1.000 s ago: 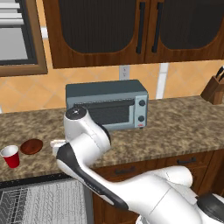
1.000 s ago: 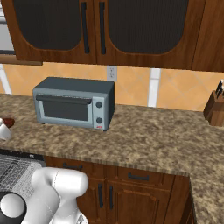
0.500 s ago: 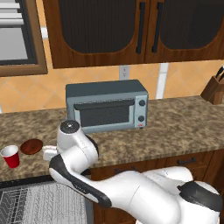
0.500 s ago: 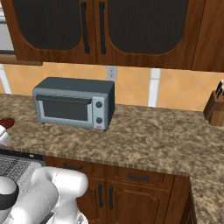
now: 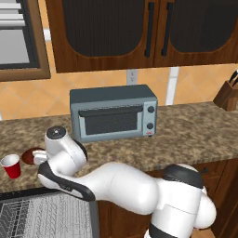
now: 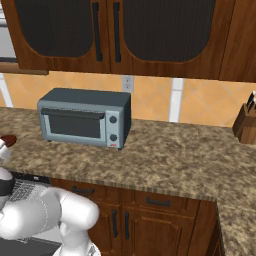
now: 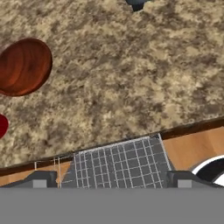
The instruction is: Pick up the cup and bowl from the counter, place them in the dishwasher, and close the dishwasher door.
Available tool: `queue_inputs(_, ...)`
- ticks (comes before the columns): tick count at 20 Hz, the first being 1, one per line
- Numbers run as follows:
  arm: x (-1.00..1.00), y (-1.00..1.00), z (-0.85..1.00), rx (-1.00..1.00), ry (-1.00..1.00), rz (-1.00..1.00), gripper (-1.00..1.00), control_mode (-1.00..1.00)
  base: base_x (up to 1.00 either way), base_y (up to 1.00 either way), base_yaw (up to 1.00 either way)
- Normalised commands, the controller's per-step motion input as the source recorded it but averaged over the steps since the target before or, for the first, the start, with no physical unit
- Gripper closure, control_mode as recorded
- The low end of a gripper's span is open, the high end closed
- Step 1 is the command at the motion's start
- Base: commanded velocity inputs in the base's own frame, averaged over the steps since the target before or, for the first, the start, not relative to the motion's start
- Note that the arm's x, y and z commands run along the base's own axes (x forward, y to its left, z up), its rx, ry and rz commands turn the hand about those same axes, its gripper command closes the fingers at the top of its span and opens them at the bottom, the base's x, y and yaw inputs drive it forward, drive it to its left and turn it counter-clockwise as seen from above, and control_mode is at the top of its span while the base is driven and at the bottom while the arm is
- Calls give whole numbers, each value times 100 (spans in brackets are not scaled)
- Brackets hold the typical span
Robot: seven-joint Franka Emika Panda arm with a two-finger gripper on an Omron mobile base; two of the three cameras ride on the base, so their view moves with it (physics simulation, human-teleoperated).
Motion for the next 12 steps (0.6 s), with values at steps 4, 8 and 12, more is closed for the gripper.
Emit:
queue_inputs(4,50,24,-11,-2,0,0,-100,-100,0,0,0)
queue_inputs(8,41,23,-23,0,0,0,-100,-100,0,0,0)
queue_inputs(12,39,36,-37,0,0,0,-100,-100,0,0,0)
